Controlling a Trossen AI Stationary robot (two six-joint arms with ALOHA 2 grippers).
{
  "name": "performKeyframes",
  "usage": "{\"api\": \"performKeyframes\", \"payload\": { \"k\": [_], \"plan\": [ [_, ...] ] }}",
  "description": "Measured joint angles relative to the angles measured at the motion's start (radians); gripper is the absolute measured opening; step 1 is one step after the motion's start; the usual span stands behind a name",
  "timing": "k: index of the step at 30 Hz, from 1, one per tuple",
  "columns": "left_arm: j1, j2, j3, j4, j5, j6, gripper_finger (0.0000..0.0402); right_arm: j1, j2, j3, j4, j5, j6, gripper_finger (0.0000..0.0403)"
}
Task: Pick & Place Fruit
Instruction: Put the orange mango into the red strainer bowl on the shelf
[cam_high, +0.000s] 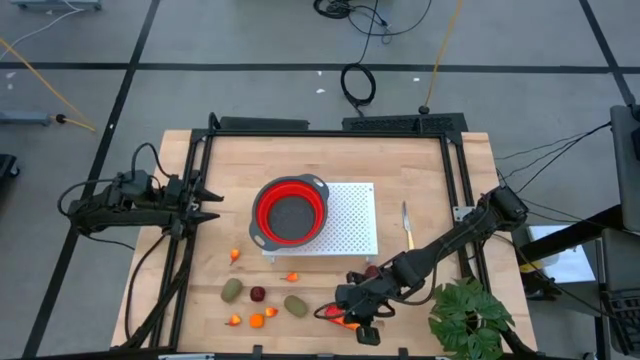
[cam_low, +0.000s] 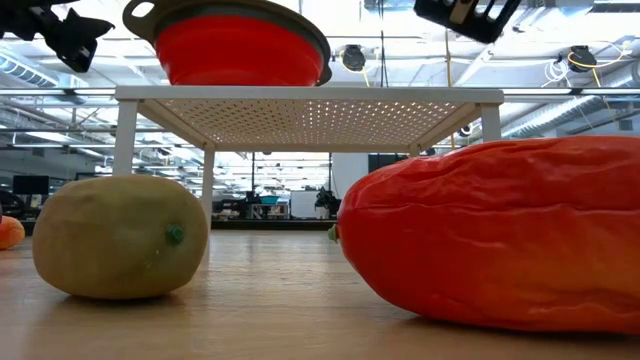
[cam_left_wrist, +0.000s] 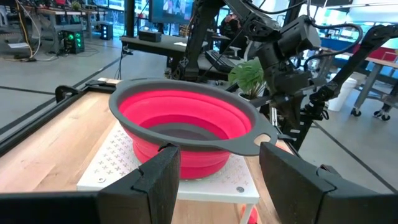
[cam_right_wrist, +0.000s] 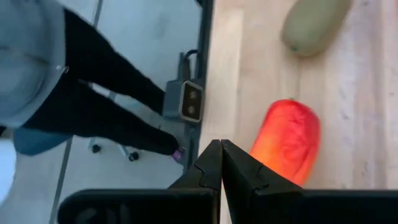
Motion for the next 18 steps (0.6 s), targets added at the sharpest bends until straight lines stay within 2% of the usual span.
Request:
{"api": "performKeyframes", "payload": {
  "k": [4, 10, 18],
  "plan": [
    [0.0, 0.0, 0.0, 0.0, 0.0, -0.005, 0.0216, 0.022, 0.0, 0.0, 0.013, 0.002, -0.01, 0.0],
    [0.0, 0.0, 0.0, -0.002, 0.0, -0.01, 0.0216, 0.06, 0.002, 0.0, 0.005, 0.068, 0.048, 0.0],
    [0.0, 0.0, 0.0, -0.003, 0.0, -0.017, 0.0216, 0.069, 0.12, 0.107, -0.195, 0.077, 0.024, 0.0]
  ]
}}
